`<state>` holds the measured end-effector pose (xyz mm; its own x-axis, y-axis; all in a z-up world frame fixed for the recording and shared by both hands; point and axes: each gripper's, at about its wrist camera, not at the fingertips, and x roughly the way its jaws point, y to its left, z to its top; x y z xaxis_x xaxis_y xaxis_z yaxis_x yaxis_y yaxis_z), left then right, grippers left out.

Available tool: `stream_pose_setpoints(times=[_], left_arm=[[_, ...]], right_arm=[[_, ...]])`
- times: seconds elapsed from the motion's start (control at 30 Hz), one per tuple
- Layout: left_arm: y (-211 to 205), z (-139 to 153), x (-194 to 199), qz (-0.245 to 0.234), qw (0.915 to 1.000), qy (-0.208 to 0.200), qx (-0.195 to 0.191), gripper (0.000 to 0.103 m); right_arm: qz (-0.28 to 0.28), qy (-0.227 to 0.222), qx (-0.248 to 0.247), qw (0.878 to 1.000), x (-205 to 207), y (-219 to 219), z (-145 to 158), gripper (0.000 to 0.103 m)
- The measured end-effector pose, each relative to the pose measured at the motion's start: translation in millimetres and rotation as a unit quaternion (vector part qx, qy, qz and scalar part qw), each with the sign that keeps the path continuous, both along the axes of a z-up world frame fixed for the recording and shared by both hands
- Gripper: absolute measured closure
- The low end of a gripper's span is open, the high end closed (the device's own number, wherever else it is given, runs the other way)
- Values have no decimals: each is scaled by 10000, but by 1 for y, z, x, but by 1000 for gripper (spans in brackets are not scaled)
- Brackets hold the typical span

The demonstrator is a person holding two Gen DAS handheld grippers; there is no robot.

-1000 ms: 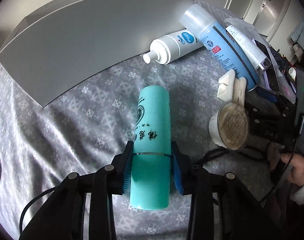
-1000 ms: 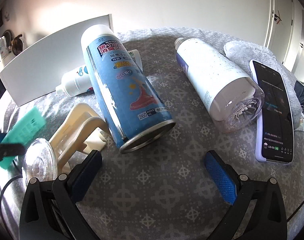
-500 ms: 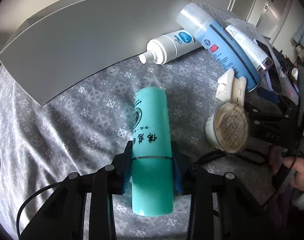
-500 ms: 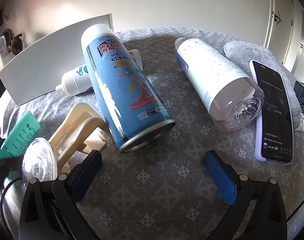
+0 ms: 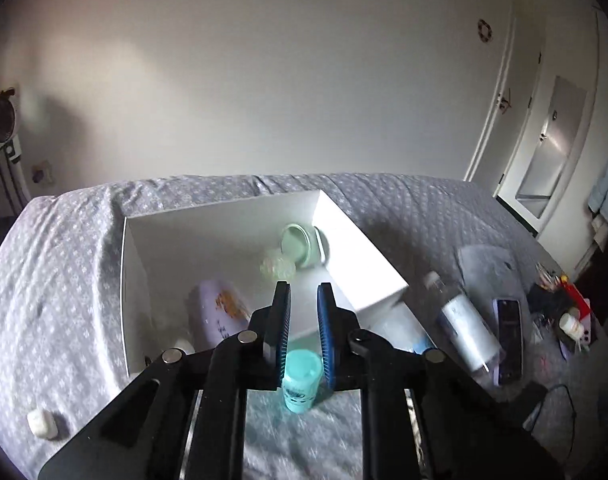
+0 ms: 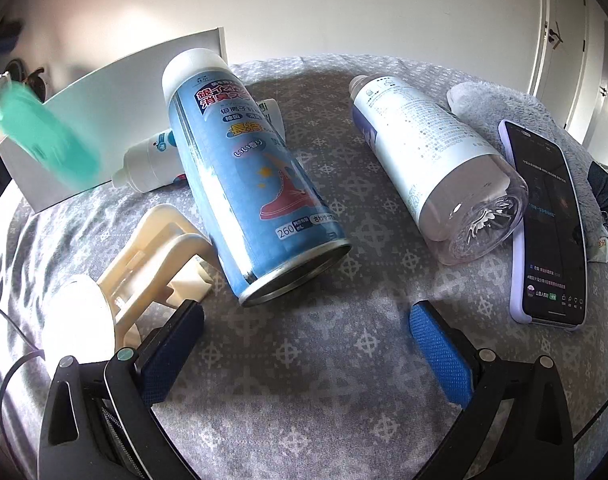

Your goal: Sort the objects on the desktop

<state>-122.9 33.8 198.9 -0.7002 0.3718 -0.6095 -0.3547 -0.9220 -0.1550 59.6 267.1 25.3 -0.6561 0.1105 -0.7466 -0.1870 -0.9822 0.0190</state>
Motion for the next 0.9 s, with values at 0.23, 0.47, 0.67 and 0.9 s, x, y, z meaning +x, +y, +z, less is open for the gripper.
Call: stream_pose_setpoints(times=[0.23, 0.47, 0.67, 0.9], left_arm=[[7, -20, 3, 80, 9996, -147, -226, 89], [-1, -78, 59, 72, 9976, -628, -278, 22], [-18, -132, 92, 143, 9913, -1242, -421, 21], [-19, -160, 105, 248, 9875, -1429, -611, 21]], right_arm=[[1, 2, -5, 10000, -2, 6, 1, 0], [0, -1, -3, 10000, -2, 6, 1, 0], [0, 0, 0, 10000, -2, 5, 1, 0], [-1, -7, 11, 10000, -3, 6, 1, 0]])
